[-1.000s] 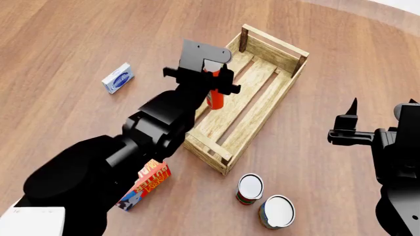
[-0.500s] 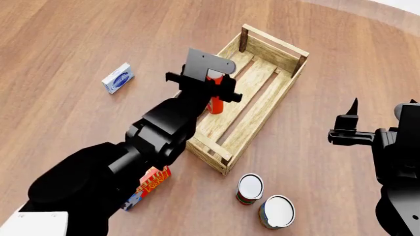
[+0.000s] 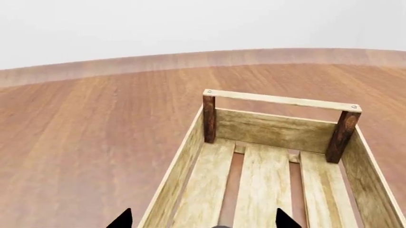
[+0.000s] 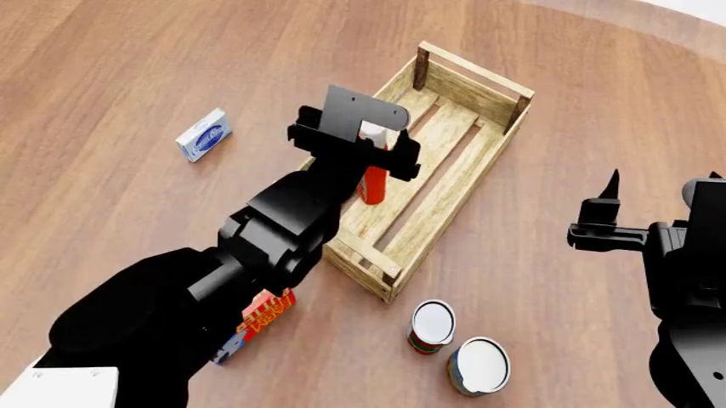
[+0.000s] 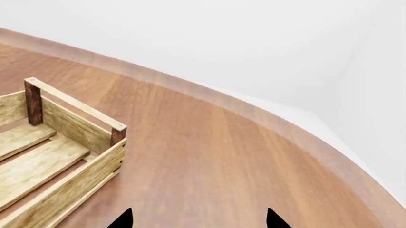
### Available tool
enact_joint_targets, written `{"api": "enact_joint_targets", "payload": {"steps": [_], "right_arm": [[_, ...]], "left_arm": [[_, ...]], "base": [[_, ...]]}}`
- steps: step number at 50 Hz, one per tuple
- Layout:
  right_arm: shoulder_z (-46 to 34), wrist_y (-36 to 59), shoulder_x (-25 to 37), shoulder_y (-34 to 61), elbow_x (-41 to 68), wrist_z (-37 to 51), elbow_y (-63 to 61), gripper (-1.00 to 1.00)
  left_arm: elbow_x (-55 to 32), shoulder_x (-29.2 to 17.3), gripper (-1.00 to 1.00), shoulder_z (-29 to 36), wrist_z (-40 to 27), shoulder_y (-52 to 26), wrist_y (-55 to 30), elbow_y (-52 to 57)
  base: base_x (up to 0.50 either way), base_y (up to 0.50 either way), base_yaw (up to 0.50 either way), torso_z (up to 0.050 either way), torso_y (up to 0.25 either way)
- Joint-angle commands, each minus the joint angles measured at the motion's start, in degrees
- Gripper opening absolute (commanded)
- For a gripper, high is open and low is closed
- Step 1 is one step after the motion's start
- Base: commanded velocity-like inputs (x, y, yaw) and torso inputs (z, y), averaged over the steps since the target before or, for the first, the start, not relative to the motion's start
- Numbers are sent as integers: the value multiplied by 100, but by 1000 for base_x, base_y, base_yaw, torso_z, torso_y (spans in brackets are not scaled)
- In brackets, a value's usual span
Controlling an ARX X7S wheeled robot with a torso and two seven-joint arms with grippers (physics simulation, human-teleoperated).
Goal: Pick up the ketchup, and put it in the wooden tray.
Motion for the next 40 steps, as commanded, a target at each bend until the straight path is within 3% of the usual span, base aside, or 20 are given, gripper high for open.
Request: {"api": "enact_joint_targets", "payload": {"steps": [1, 12, 40], "right_arm": [[-4, -15, 6, -3, 7, 10, 3, 100], [-8, -33, 12, -7, 15, 15, 7, 100], [-30, -175, 42, -35, 32, -25, 31, 100]], "left_arm": [[5, 1, 100, -12, -2, -10, -16, -1], [-16, 1, 100, -4, -15, -26, -75, 28], [-160, 0, 100, 0, 158, -140, -294, 79]], "base": [[0, 0, 0, 0, 0], [0, 0, 0, -3, 25], [0, 0, 0, -36, 248]]}}
